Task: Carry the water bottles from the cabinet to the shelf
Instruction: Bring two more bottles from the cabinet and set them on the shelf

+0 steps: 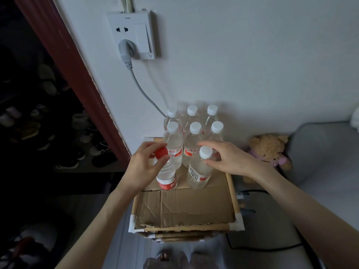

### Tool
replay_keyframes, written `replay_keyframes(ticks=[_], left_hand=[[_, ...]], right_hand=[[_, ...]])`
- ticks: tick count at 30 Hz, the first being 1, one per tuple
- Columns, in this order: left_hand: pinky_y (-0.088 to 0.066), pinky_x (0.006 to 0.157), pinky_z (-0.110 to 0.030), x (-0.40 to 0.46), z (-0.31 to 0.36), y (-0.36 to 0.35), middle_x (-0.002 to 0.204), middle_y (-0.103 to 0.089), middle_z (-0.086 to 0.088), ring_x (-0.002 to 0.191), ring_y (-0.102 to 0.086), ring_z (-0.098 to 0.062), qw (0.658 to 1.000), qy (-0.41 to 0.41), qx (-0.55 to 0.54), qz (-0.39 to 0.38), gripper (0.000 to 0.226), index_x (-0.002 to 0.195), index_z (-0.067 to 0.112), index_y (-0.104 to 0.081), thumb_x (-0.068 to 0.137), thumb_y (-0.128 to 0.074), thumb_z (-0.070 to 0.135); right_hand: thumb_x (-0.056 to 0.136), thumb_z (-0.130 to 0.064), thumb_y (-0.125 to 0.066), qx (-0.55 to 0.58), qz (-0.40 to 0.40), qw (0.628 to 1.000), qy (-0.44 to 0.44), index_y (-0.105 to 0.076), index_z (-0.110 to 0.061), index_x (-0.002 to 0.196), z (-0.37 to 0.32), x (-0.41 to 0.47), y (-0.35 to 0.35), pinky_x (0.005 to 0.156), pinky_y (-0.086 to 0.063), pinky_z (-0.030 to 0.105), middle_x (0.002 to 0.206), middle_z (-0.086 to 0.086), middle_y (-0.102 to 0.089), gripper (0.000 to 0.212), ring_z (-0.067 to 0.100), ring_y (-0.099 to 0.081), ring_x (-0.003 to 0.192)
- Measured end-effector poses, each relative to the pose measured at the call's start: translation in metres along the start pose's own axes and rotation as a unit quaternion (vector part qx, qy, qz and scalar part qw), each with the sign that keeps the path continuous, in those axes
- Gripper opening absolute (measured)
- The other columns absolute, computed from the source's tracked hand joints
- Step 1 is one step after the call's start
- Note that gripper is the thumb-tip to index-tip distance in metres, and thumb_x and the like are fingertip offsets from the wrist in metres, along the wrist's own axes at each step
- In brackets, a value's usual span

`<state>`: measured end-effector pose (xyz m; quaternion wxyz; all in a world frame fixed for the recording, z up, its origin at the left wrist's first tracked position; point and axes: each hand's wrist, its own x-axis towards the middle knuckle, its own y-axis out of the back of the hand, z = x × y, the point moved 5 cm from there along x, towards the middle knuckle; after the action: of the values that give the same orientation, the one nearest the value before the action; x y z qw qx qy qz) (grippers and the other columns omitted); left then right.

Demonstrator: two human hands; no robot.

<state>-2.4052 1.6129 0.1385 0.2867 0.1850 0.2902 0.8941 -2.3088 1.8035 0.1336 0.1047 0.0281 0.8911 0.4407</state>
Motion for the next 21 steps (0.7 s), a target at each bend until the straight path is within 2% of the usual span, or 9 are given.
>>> replay_keyframes(ticks=[3,6,8,10,12,15,18,21], left_hand=[[-0.039,0.075,-0.006,0.002,-0.003,-0.001,0.102,-0.049,0.001,0.089,-0.054,-0.012,1.0,0.014,0.012,0.01,0.032,0.109,0.021,-0.064,0.077,-0.07,0.017],[-0.04,0.08,-0.011,0.005,-0.002,-0.002,0.101,-0.051,0.002,0.09,-0.055,-0.015,1.0,0.016,0.006,0.001,0.031,0.108,0.02,-0.065,0.079,-0.066,0.009],[-0.045,0.086,-0.018,0.005,-0.001,-0.002,0.105,-0.052,0.003,0.094,-0.055,-0.015,1.0,0.023,-0.005,-0.005,0.035,0.114,0.018,-0.061,0.081,-0.064,0.006],[-0.046,0.093,-0.027,0.005,0.0,-0.001,0.11,-0.054,0.003,0.099,-0.056,-0.015,0.999,0.037,-0.017,-0.006,0.043,0.123,0.016,-0.054,0.082,-0.063,0.007],[-0.042,0.096,-0.025,0.002,-0.001,-0.001,0.112,-0.054,0.007,0.106,-0.054,-0.012,0.998,0.054,-0.026,-0.001,0.047,0.128,0.015,-0.049,0.083,-0.063,0.01],[-0.036,0.092,-0.019,-0.005,-0.001,-0.002,0.111,-0.057,0.008,0.11,-0.051,-0.009,0.996,0.079,-0.029,0.027,0.044,0.128,0.016,-0.05,0.085,-0.061,0.017],[-0.042,0.092,-0.028,-0.007,-0.003,-0.004,0.117,-0.061,-0.002,0.107,-0.057,-0.019,0.996,0.083,-0.022,0.038,0.041,0.125,0.019,-0.053,0.085,-0.062,0.024],[-0.041,0.085,-0.025,-0.005,-0.004,-0.007,0.114,-0.058,-0.002,0.1,-0.057,-0.017,0.997,0.072,0.004,0.041,0.043,0.119,0.021,-0.057,0.078,-0.068,0.028]], right_hand=[[0.082,-0.024,-0.066,0.015,0.019,1.0,-0.006,-0.053,-0.024,0.12,-0.001,-0.001,0.003,0.096,-0.045,0.038,0.114,0.002,-0.062,0.039,0.016,-0.058,0.102],[0.079,-0.028,-0.069,0.003,0.052,0.999,-0.005,-0.056,-0.019,0.109,-0.002,-0.001,0.004,0.089,-0.05,0.038,0.102,0.004,-0.065,0.034,0.018,-0.061,0.094],[0.077,-0.033,-0.069,-0.005,0.073,0.997,-0.004,-0.056,-0.019,0.106,-0.002,-0.001,0.003,0.084,-0.051,0.037,0.098,0.003,-0.065,0.034,0.017,-0.061,0.09],[0.078,-0.035,-0.069,-0.012,0.083,0.996,-0.001,-0.055,-0.019,0.106,-0.002,0.0,0.003,0.082,-0.051,0.034,0.099,0.001,-0.064,0.035,0.016,-0.06,0.088],[0.078,-0.035,-0.068,-0.013,0.08,0.997,-0.001,-0.054,-0.019,0.106,-0.003,0.001,0.002,0.082,-0.05,0.033,0.1,0.002,-0.064,0.035,0.016,-0.06,0.089],[0.079,-0.035,-0.068,0.001,0.065,0.998,-0.008,-0.053,-0.019,0.107,-0.001,0.002,-0.002,0.087,-0.049,0.036,0.102,0.003,-0.063,0.035,0.018,-0.059,0.094],[0.08,-0.034,-0.067,-0.001,0.041,0.999,-0.016,-0.05,-0.021,0.112,0.001,0.002,-0.005,0.094,-0.046,0.039,0.107,0.003,-0.061,0.038,0.019,-0.056,0.101],[0.082,-0.03,-0.066,-0.007,0.046,0.999,-0.012,-0.049,-0.021,0.114,0.002,0.001,-0.005,0.094,-0.046,0.041,0.109,0.004,-0.062,0.037,0.02,-0.056,0.103]])
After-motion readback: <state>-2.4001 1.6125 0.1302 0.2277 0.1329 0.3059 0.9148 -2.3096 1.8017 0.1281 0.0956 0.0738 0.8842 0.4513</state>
